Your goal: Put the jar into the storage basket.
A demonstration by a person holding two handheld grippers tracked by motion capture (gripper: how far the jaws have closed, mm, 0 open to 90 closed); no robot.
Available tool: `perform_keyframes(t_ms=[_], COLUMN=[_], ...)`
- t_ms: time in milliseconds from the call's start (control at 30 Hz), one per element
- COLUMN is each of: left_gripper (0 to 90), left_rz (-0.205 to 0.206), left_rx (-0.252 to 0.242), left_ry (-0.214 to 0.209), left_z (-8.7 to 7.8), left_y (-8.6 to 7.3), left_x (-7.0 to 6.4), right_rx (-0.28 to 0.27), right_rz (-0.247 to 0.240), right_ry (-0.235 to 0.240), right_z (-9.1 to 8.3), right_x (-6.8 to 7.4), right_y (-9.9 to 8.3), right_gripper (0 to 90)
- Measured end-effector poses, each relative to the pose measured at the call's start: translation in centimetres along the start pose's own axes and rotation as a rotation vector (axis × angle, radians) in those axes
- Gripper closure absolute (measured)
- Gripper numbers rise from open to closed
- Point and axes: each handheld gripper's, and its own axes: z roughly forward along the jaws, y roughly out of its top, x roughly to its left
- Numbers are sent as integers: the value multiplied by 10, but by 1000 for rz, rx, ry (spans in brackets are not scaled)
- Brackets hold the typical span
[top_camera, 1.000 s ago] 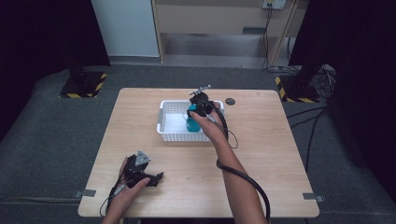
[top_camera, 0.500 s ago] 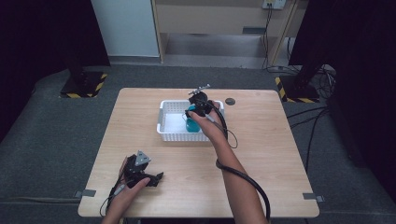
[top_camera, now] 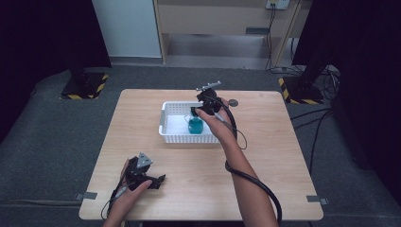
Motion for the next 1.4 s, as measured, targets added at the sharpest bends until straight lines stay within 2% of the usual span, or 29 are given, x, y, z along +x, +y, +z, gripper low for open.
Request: perform_keyframes(t_ms=[133, 333, 500, 667, 1100, 1200, 1400], left_gripper=[0, 0, 0, 0, 0, 0, 0], left_rz=[0, -1, -1, -3, -1, 0, 0], left_rx=[-2, -2, -2, -3, -1, 0, 0], left_ry=[0, 0, 0, -1, 0, 0, 0], left_z=[0, 0, 0, 0, 0, 0, 0], left_y=[0, 0, 0, 0, 0, 0, 0], left_x=[0, 0, 0, 0, 0, 0, 0], right_rx=[-20, -40, -65, -74, -117, -152, -162], right_rz=[3, 20, 19, 44, 28, 44, 43], right_ry=[3, 14, 24, 23, 49, 63, 60], right_z=[-5, -13, -21, -25, -51, -60, -69], right_x=[1, -1, -3, -7, -5, -6, -10], right_y=[-5, -12, -20, -26, -46, -56, -71], right_gripper=[228, 195, 141, 75, 39, 39, 38])
